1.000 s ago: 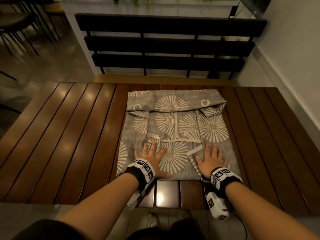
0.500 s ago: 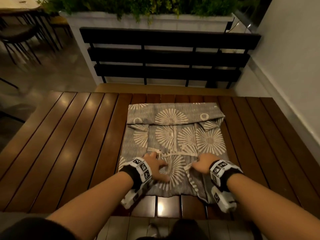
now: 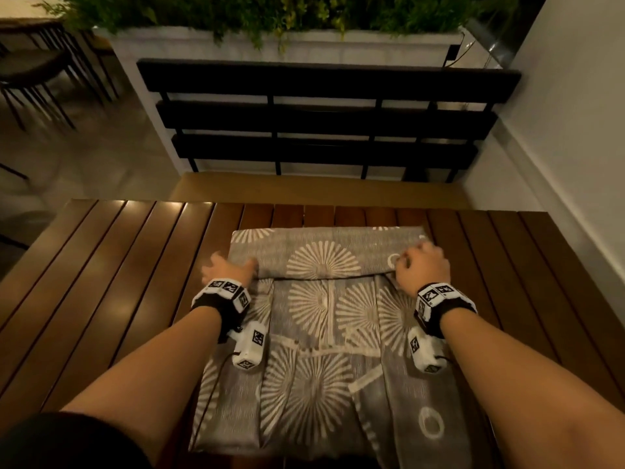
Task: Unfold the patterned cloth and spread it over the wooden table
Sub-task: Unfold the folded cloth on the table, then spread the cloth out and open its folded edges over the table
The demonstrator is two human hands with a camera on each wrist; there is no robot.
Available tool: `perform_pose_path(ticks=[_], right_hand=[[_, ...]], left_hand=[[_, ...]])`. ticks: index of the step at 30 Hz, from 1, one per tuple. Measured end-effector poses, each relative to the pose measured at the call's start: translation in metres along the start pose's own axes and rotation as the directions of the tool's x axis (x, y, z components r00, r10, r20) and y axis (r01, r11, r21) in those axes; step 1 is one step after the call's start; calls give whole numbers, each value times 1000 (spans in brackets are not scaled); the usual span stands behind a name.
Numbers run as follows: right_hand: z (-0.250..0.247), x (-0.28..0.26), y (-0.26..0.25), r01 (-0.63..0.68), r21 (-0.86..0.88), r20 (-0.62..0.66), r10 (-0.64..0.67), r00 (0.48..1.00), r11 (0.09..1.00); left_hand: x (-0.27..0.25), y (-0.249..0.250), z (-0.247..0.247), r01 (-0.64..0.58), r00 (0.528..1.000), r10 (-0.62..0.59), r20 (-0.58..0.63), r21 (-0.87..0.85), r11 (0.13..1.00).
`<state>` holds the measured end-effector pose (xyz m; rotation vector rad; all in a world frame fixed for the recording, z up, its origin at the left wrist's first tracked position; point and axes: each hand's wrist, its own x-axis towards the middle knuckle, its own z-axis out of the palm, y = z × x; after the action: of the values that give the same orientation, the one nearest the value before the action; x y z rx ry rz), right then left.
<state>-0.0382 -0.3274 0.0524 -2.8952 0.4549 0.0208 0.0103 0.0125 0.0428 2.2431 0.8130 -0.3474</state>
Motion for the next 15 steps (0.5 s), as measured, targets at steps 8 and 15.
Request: perform_pose_path(ticks=[8,15], right_hand=[[12,62,38,-758,514,519,558,647,402],[4,77,8,-707,699,705,277,653,-112]], left_hand=[[32,11,-4,137,937,-95,337,-103,985],[39,48,2,484,790,129,600,-738,470]])
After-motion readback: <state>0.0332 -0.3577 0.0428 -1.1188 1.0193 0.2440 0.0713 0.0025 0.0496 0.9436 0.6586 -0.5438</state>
